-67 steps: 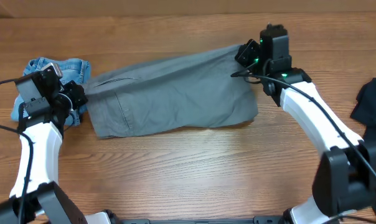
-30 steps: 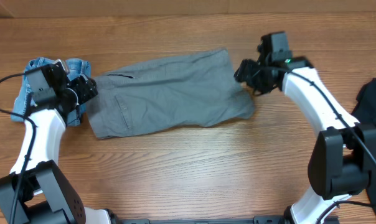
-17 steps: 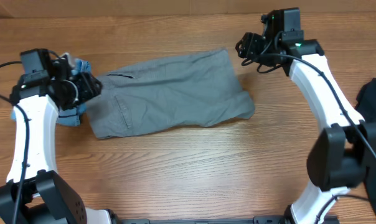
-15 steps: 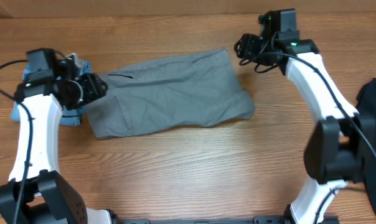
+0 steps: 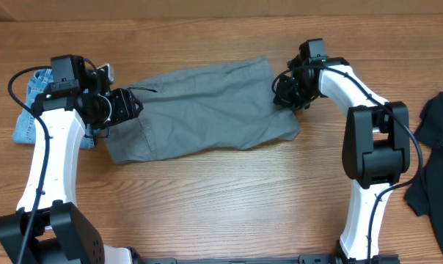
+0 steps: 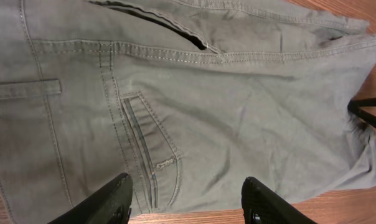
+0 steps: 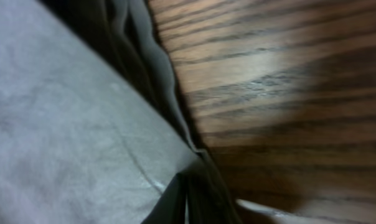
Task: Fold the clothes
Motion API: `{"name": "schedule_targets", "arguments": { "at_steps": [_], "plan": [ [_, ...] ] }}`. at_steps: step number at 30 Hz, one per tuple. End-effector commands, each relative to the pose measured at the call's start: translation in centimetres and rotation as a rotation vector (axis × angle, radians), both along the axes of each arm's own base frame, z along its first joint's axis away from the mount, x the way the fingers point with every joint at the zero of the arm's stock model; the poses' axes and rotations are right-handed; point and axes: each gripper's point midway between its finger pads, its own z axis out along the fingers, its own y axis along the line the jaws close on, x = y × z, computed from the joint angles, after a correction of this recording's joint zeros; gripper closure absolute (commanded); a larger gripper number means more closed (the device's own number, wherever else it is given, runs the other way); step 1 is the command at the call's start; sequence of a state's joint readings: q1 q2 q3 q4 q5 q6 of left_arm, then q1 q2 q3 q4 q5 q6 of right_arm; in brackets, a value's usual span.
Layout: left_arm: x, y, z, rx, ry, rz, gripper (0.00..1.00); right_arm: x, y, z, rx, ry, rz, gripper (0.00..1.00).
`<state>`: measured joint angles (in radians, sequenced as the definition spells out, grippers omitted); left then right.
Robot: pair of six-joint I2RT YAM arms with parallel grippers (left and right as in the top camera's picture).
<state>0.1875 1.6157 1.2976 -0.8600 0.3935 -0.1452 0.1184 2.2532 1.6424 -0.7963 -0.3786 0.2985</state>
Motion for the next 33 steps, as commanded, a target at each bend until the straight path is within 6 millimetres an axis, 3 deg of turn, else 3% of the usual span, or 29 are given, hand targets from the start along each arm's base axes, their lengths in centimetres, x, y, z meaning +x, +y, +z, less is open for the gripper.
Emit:
{"name": "schedule_targets", "arguments": {
  "at_steps": [1,3,5,8,12,14,17,18,19,20,23,29,33],
  "plan": [
    [0.2,-0.2,1.5,0.007,-0.046,-0.032,0.4,-2.2,-5.4,-4.9,-0.292,0.163,-0.209,0.96],
    [0.0,-0.3,1.4,0.005,-0.037,-0.034,0.4,-4.1,-9.9,-4.7,-0.495,0.239,-0.399,0.96],
    [-0.1,-0.3,1.4,0.004,-0.031,-0.036,0.4,-5.3,-12.6,-4.1,-0.593,0.276,-0.464,0.96],
    [-0.3,-0.4,1.3,0.004,-0.025,-0.04,0.39,-6.6,-14.9,-2.8,-0.635,0.318,-0.495,0.96],
    [-0.6,-0.8,1.1,0.008,-0.014,-0.065,0.39,-6.3,-15.9,0.2,-0.562,0.287,-0.532,0.96],
    [-0.9,-1.0,1.0,0.006,-0.001,-0.071,0.4,-4.4,-13.9,2.2,-0.431,0.188,-0.397,0.96],
    [-1.4,-1.4,1.1,-0.006,0.02,-0.077,0.41,-2.0,-7.4,6.7,-0.101,-0.028,-0.051,0.91],
    [-1.6,-1.5,1.2,-0.01,0.027,-0.078,0.41,-1.8,-5.5,8.0,-0.015,-0.08,0.027,0.84],
    [-1.8,-1.5,1.3,-0.014,0.034,-0.079,0.41,-1.6,-3.9,9.1,0.046,-0.125,0.088,0.67],
    [-1.9,-1.6,1.5,-0.018,0.041,-0.08,0.41,-1.4,-3.0,9.6,0.075,-0.157,0.124,0.56],
    [-2.4,-1.9,2.5,-0.035,0.053,-0.085,0.41,-0.4,-1.7,9.3,0.061,-0.201,0.155,0.44],
    [-2.3,-2.1,5.0,-0.029,0.038,-0.096,0.41,2.4,-1.1,5.7,-0.022,-0.261,0.168,0.4],
    [-1.7,-2.0,6.9,-0.021,-0.003,-0.096,0.41,3.0,-0.9,4.0,-0.01,-0.262,0.173,0.4]
  ]
}}
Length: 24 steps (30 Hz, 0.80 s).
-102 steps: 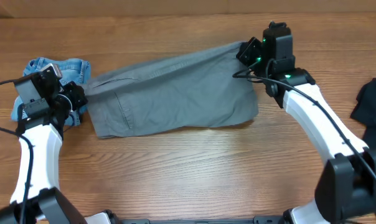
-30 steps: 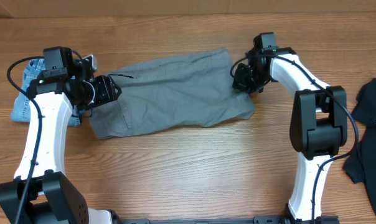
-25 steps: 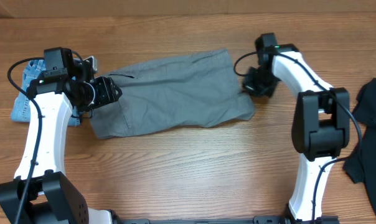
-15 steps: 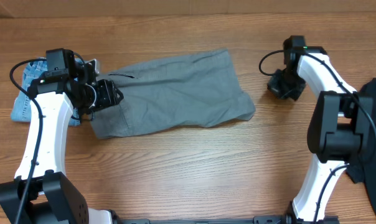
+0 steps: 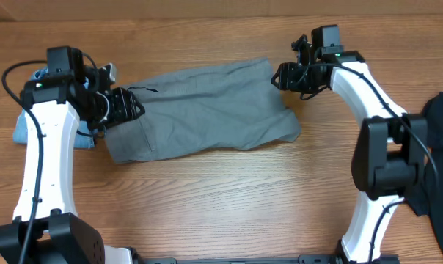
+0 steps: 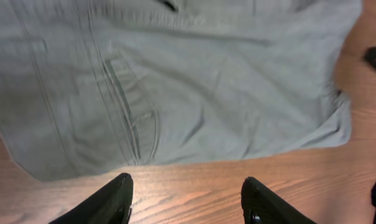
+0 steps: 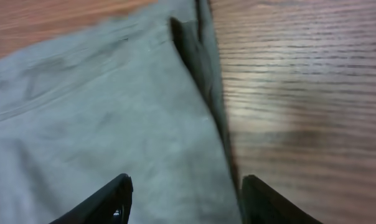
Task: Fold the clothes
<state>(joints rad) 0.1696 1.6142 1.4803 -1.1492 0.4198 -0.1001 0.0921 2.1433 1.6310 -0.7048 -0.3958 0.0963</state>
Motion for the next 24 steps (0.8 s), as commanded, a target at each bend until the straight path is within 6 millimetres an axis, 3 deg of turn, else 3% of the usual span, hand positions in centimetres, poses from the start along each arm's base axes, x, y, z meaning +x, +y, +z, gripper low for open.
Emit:
{"name": "schedule_targets", "arguments": {
  "at_steps": [1,5,10,17,20,24],
  "plan": [
    [0.9,-0.4,3.3,0.004,-0.1,-0.03,0.41,0.3,-0.2,-1.7,-0.002,0.007,0.02,0.4],
    [1.4,-0.4,4.8,0.009,-0.135,-0.028,0.41,-0.2,1.2,-1.2,0.062,-0.012,0.11,0.39],
    [1.0,-0.4,4.9,0.002,-0.117,-0.02,0.4,-1.0,2.5,-1.7,0.077,0.011,0.14,0.4],
    [0.4,-0.5,4.7,-0.002,-0.088,-0.02,0.4,-1.7,2.8,-5.9,0.052,0.089,0.143,0.39],
    [0.4,-0.5,4.7,-0.001,-0.09,-0.021,0.4,-2.1,3.4,-5.8,0.097,0.103,0.158,0.47],
    [0.5,-0.5,4.7,0.001,-0.095,-0.023,0.4,-2.2,4.7,-4.2,0.186,0.088,0.189,0.62]
  ]
}}
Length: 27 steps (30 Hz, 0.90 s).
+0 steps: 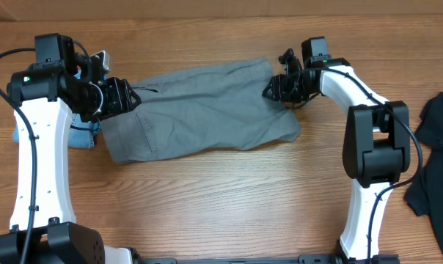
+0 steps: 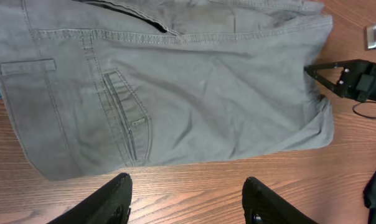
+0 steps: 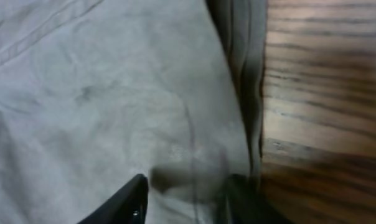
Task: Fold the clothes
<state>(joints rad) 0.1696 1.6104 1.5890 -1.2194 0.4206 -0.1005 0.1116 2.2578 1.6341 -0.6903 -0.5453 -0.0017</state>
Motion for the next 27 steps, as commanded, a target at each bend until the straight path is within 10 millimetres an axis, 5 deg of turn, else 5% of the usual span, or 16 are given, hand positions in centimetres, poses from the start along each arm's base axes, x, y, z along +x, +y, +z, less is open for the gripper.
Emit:
{"name": "schedule_targets", "arguments": {
  "at_steps": [1,3,5,8,17,22,27],
  "plan": [
    [0.1,-0.5,1.6,-0.004,-0.054,-0.024,0.4,-0.7,1.6,0.2,0.082,0.024,0.035,0.64],
    [0.1,-0.5,1.6,-0.003,-0.055,-0.028,0.4,-0.4,1.2,0.4,0.05,0.009,0.024,0.63],
    [0.1,-0.5,1.6,-0.001,-0.057,-0.031,0.39,0.1,-0.4,0.0,-0.035,0.009,-0.036,0.46],
    [0.1,-0.5,1.6,0.003,-0.06,-0.037,0.39,0.6,-2.0,0.0,-0.086,0.002,-0.081,0.39],
    [0.4,-0.5,1.8,0.007,-0.077,-0.043,0.39,2.0,-5.9,1.4,-0.056,-0.033,-0.162,0.37],
    [0.6,-0.5,1.8,0.008,-0.084,-0.043,0.39,1.9,-4.7,2.3,0.053,-0.028,-0.132,0.38],
    [0.6,-0.5,1.8,0.007,-0.082,-0.042,0.39,0.5,-0.6,1.8,0.063,-0.005,-0.048,0.38]
  ]
}}
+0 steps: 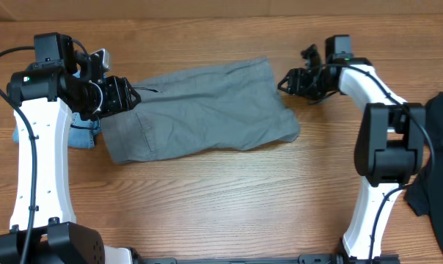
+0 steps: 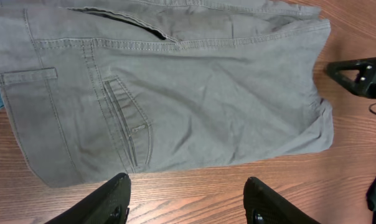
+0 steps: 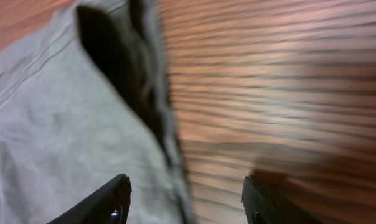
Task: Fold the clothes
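Grey trousers [image 1: 199, 110] lie folded lengthwise across the table, waist and pockets [image 2: 122, 118] to the left, leg ends to the right. My left gripper [image 1: 130, 99] hovers open above the waist end; in the left wrist view its fingers [image 2: 113, 199] frame bare wood just below the cloth. Open and holding nothing, my right gripper [image 1: 286, 81] sits just right of the trousers' top right corner. The right wrist view is blurred, with the cloth edge [image 3: 82, 124] on the left and wood on the right.
A blue denim garment [image 1: 27, 125] lies under the left arm at the table's left edge. A black garment [image 1: 436, 147] lies at the right edge. The table's back edge [image 1: 207, 20] runs close behind the trousers.
My right gripper was down on the trousers' right edge with its jaws narrower. Now it stands further right, off the cloth and wide open. The left arm and the trousers look unchanged.
First my left gripper was low over the waist and my right was pressed into the right edge's folds. Then the right stood open by the top right corner while the left was higher. Then the right was back on the edge; now it is off it, with the trousers lying as before.
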Motion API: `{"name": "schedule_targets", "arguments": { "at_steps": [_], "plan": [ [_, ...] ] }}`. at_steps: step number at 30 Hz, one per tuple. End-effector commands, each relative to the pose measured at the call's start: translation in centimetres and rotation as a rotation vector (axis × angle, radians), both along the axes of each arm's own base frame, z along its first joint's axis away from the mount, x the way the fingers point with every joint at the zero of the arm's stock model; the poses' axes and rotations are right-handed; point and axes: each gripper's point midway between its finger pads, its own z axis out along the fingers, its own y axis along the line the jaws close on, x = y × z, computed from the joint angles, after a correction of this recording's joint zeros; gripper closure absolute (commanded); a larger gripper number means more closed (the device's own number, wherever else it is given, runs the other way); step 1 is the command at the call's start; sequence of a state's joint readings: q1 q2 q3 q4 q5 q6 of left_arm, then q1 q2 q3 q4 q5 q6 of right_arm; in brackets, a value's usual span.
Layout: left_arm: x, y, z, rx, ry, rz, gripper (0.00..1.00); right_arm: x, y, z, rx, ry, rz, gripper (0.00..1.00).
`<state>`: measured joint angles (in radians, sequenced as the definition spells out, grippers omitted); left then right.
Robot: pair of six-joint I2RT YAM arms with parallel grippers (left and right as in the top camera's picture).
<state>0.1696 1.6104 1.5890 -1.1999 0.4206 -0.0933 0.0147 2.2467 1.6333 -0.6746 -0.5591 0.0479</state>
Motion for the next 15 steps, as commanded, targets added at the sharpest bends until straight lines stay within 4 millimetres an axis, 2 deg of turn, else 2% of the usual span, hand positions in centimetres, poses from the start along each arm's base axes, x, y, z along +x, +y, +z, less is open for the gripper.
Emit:
{"name": "schedule_targets", "arguments": {
  "at_steps": [1,3,6,7,8,9,11,12,15],
  "plan": [
    [0.1,-0.6,1.7,0.001,-0.059,-0.036,0.39,-1.3,4.6,0.8,0.029,-0.009,0.099,0.38],
    [0.0,-0.6,1.6,0.0,-0.054,-0.036,0.39,-1.6,5.6,0.4,-0.006,-0.01,0.119,0.39],
    [-0.2,-0.7,1.6,-0.005,-0.046,-0.038,0.39,-1.5,5.5,-0.1,-0.075,-0.021,0.113,0.48],
    [-0.2,-0.8,1.6,-0.011,-0.044,-0.04,0.38,-1.3,5.4,-0.2,-0.087,-0.024,0.109,0.53],
    [-0.3,-0.9,1.6,-0.018,-0.042,-0.043,0.39,-1.3,5.1,-0.3,-0.1,-0.026,0.103,0.64],
    [-0.3,-1.0,1.7,-0.027,-0.043,-0.047,0.38,-1.1,4.7,-0.3,-0.109,-0.027,0.094,0.77],
    [-0.3,-1.1,1.7,-0.033,-0.044,-0.049,0.38,-0.7,3.6,0.2,-0.109,-0.027,0.066,0.92],
    [-0.3,-1.1,1.7,-0.033,-0.045,-0.049,0.38,-0.6,2.9,0.6,-0.108,-0.025,0.047,0.96],
    [-0.3,-1.1,1.7,-0.032,-0.045,-0.049,0.38,-0.2,-0.4,1.8,-0.127,-0.006,-0.052,0.96]
  ]
}}
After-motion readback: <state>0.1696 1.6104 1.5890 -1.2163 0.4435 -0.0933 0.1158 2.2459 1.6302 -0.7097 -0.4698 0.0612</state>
